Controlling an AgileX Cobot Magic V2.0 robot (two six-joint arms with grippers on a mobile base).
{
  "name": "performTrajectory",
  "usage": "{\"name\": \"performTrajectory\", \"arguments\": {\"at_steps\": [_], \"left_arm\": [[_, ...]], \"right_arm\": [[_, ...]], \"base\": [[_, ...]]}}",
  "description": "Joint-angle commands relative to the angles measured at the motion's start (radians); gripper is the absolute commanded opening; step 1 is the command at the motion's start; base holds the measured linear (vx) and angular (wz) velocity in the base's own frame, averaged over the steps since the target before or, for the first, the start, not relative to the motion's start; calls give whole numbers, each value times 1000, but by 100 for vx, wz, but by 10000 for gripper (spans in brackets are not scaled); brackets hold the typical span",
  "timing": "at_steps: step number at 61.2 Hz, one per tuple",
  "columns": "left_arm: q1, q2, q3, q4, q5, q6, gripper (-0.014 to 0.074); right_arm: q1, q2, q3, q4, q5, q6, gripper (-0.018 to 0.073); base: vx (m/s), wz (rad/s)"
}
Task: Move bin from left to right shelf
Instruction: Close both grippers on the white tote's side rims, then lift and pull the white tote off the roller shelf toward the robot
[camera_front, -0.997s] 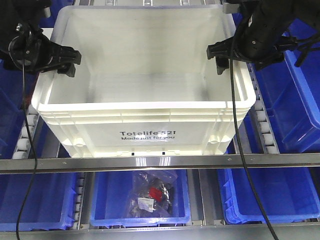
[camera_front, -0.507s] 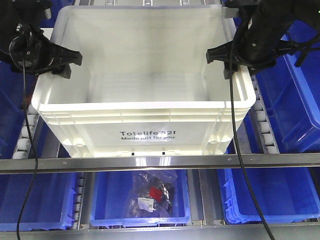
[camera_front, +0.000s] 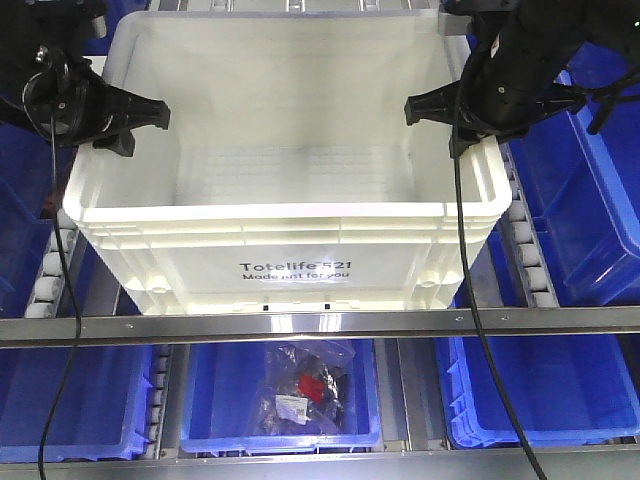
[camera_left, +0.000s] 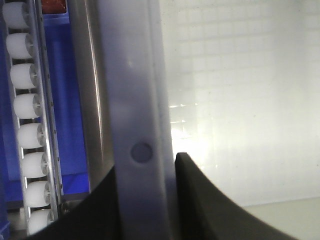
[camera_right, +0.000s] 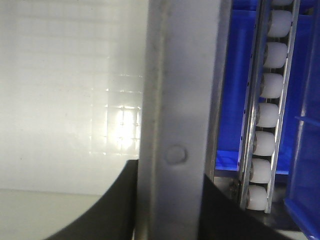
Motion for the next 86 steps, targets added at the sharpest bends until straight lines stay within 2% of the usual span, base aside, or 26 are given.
{"name": "performTrajectory", "arguments": {"at_steps": [1,43,67,86], "left_arm": [[0,-38,-33,22,-27,-5,153],[0,-227,-33,21,-44,-5,155],[0,-237,-33,22,-49,-4,96],[0,-237,-33,22,-32,-5,95]], "right_arm": [[-8,-46,-26,-45,-29,-9,15],[-8,-191,-26,-38,-64,-9,10],[-8,-203,-26,-38,-76,-9,10],[-8,-203,-26,-45,-71,-9,10]], "base": [[0,0],[0,0],[0,0],[0,0]]}}
